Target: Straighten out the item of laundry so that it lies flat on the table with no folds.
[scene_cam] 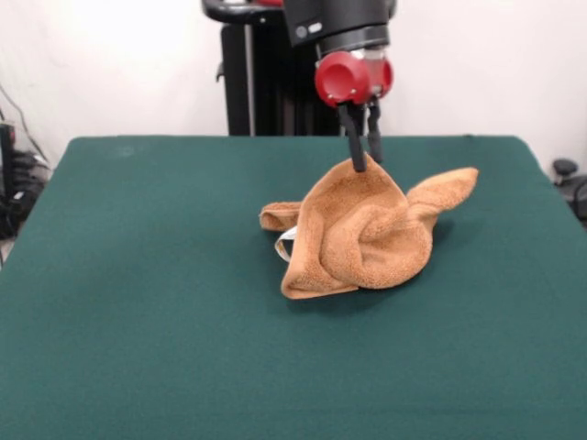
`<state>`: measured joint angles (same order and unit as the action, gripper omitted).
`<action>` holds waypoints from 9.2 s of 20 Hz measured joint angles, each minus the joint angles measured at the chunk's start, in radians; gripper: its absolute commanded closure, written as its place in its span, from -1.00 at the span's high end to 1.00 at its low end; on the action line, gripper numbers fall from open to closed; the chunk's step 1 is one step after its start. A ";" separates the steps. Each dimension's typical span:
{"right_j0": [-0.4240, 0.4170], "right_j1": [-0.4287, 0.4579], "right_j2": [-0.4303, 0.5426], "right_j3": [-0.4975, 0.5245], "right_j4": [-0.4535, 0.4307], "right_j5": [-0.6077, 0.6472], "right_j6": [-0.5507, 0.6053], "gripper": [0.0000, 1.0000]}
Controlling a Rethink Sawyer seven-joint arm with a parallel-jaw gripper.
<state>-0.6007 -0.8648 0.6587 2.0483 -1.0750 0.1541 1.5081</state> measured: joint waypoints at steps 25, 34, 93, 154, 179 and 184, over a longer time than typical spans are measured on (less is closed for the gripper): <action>0.016 0.059 -0.077 -0.023 0.005 0.095 0.000 1.00; -0.021 0.042 -0.057 -0.022 0.023 0.039 0.000 1.00; -0.148 0.131 0.202 -0.022 0.172 0.301 0.000 1.00; -0.663 -0.441 0.790 0.040 0.682 0.338 0.000 -1.00; -0.415 -0.585 0.651 -0.047 0.620 0.226 0.001 -1.00; -0.336 -0.583 0.554 -0.048 0.540 0.192 0.001 -1.00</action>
<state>-0.9363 -1.4483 1.2131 2.0006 -0.5350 0.3460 1.5090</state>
